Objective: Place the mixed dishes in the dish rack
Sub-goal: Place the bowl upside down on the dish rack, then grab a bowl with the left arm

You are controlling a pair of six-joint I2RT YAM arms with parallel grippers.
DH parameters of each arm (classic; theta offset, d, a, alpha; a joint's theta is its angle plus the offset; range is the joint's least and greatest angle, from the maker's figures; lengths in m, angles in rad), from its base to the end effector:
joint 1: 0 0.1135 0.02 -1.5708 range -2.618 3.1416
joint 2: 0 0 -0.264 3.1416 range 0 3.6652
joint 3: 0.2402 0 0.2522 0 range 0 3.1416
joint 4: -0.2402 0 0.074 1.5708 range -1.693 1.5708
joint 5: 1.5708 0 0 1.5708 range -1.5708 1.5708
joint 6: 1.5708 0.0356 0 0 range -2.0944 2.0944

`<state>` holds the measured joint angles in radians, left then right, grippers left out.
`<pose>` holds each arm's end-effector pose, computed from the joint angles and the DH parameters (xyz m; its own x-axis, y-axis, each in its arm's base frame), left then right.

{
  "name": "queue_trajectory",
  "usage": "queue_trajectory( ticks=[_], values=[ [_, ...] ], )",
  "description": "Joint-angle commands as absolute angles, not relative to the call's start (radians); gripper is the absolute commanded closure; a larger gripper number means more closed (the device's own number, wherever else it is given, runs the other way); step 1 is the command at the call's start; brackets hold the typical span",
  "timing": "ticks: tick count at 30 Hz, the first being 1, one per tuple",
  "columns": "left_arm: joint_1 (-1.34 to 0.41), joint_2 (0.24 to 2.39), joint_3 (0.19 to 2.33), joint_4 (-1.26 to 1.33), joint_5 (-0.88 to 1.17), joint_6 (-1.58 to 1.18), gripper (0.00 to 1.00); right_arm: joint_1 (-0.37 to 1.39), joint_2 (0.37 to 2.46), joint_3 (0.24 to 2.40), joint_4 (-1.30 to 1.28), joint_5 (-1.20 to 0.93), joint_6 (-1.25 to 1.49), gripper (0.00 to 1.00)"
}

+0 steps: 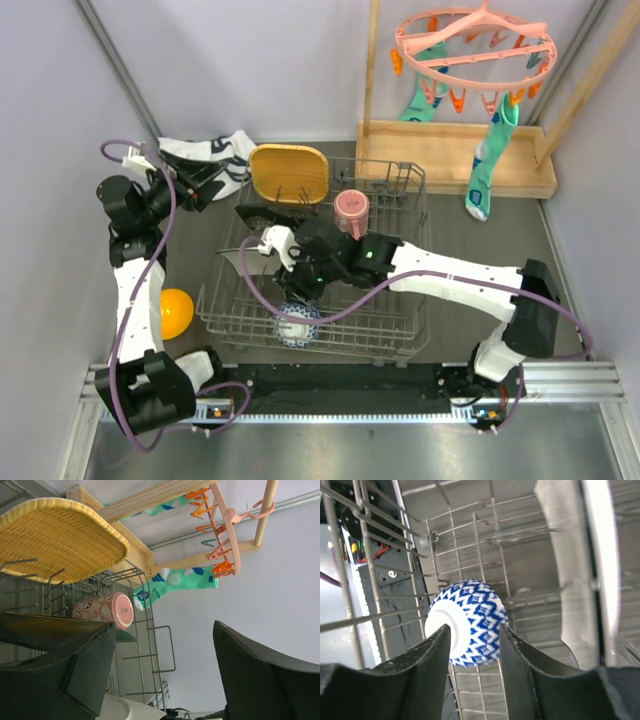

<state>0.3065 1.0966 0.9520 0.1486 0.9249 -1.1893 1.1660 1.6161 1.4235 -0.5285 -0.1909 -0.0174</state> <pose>0.2430 0.0471 0.3728 -0.5366 -0.7558 -0.3753 0.2194 0.3045 -0.9269 0.1378 0.3388 0.3173 -0.2433 -0.6112 -0.7531 -0.9630 0.2451 0.1122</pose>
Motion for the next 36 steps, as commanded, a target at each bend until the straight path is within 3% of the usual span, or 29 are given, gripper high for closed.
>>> queue_trajectory(
  ticks=[1,10,14,18,28,36],
  values=[
    [0.318,1.065,1.012,0.12,0.893,-1.137,0.18,1.135,1.479,1.508,-0.544,-0.129,0.028,0.54],
    [0.321,1.042,1.117,-0.179,0.764,-0.933,0.18,1.117,1.307,1.522,-0.598,-0.04,0.087,0.45],
    [0.321,1.017,1.155,-0.427,0.585,-0.813,0.18,1.115,1.241,1.503,-0.632,0.052,0.11,0.44],
    [0.321,1.02,1.167,-0.701,0.211,-0.746,0.17,1.114,1.203,1.468,-0.649,0.08,0.13,0.43],
    [0.333,0.999,0.942,-0.75,-0.04,-0.863,0.13,1.101,1.143,1.373,-0.686,0.087,0.169,0.43],
    [0.359,0.977,0.851,-0.749,-0.188,-0.92,0.17,1.098,1.12,1.324,-0.715,0.109,0.19,0.43]
  ],
)
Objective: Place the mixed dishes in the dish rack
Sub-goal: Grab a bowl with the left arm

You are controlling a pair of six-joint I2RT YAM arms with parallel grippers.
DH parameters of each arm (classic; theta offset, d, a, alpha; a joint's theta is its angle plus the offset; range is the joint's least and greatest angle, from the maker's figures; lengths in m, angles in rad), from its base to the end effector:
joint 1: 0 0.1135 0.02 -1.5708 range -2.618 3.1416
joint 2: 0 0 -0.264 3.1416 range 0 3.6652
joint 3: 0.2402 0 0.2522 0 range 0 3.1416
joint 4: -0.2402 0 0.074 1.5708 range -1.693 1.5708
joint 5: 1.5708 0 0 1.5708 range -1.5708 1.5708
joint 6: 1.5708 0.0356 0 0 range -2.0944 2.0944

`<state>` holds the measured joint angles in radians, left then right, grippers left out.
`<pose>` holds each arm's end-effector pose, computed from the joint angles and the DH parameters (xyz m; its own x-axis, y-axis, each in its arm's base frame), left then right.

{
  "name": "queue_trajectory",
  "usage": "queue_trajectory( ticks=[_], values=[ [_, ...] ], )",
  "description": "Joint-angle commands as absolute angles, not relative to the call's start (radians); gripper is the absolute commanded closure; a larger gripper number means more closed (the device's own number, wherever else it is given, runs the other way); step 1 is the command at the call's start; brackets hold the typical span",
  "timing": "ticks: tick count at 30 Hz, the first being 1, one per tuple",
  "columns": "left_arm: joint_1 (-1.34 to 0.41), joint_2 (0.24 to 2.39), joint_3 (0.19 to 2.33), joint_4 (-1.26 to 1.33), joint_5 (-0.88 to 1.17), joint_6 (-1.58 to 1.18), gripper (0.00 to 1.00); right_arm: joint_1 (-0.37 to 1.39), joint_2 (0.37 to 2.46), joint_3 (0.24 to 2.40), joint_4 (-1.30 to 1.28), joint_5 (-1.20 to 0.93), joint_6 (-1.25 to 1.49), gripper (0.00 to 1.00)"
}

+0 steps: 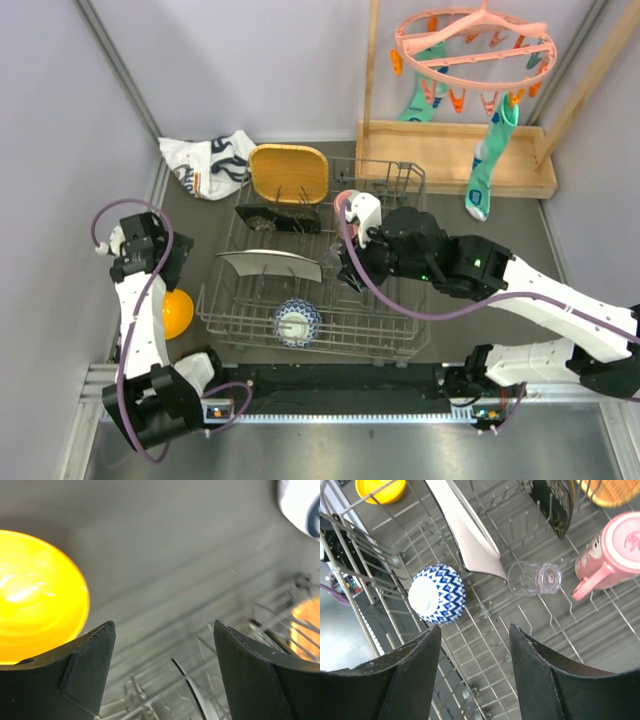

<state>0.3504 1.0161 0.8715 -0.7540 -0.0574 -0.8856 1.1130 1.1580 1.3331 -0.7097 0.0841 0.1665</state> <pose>0.1873 0.0706 0.2763 -0.1737 -0.8865 -0.4288 -0.8071 0.3777 -0.4538 0.1083 0.2131 0.4013 -0.3649 -0.3670 -0.8557 -0.8127 0.5740 0.1004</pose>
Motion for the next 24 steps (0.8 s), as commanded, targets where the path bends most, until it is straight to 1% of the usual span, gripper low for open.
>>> queue_trajectory(
  ticks=[1,7,14,18,24],
  values=[
    [0.36,0.974,0.842,-0.746,-0.201,-0.92,0.17,1.098,1.12,1.321,-0.713,0.11,0.192,0.43],
    [0.371,0.977,0.781,-0.733,-0.256,-0.933,0.19,1.098,1.132,1.321,-0.721,0.1,0.193,0.43],
    [0.383,1.017,0.762,-0.73,-0.316,-0.919,0.2,1.098,1.152,1.321,-0.715,0.087,0.202,0.44],
    [0.396,1.063,0.749,-0.709,-0.316,-0.916,0.27,1.097,1.155,1.321,-0.716,0.091,0.206,0.44],
    [0.414,1.106,0.712,-0.667,-0.308,-0.923,0.29,1.097,1.152,1.312,-0.718,0.095,0.21,0.44]
  ],
)
